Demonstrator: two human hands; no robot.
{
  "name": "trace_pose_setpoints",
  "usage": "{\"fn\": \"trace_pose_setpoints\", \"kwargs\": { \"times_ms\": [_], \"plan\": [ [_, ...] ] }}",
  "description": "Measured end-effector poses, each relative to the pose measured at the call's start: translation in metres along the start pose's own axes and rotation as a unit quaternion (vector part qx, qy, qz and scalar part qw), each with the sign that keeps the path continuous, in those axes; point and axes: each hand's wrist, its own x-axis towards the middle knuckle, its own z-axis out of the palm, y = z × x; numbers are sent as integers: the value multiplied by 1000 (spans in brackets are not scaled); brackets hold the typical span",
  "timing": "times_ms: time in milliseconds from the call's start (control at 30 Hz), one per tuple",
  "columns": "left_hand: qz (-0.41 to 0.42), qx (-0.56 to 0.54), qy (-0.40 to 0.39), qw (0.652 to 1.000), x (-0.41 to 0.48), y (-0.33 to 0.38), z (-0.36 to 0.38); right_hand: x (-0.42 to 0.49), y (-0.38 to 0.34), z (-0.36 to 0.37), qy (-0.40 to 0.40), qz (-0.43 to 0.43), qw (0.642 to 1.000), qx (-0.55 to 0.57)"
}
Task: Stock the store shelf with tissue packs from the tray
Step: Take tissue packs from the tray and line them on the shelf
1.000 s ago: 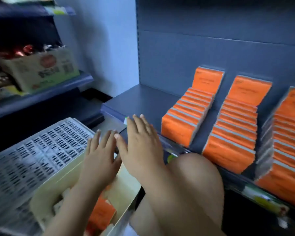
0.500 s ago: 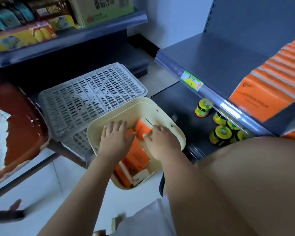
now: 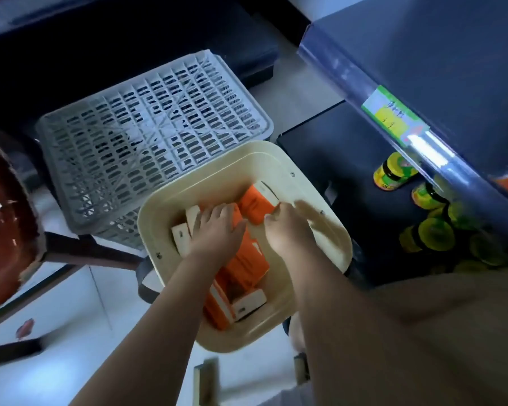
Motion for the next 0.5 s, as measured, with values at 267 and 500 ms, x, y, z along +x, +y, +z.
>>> {"fn": "trace_pose_setpoints", "kwargs": {
  "times_ms": [267, 500],
  "plan": [
    [-57, 19, -56, 997, 79, -11, 26, 48, -1, 37, -8, -84, 993, -77],
    [-53, 87, -78, 992, 101, -13, 58, 87, 1, 48, -47, -8, 998, -41]
  ]
}}
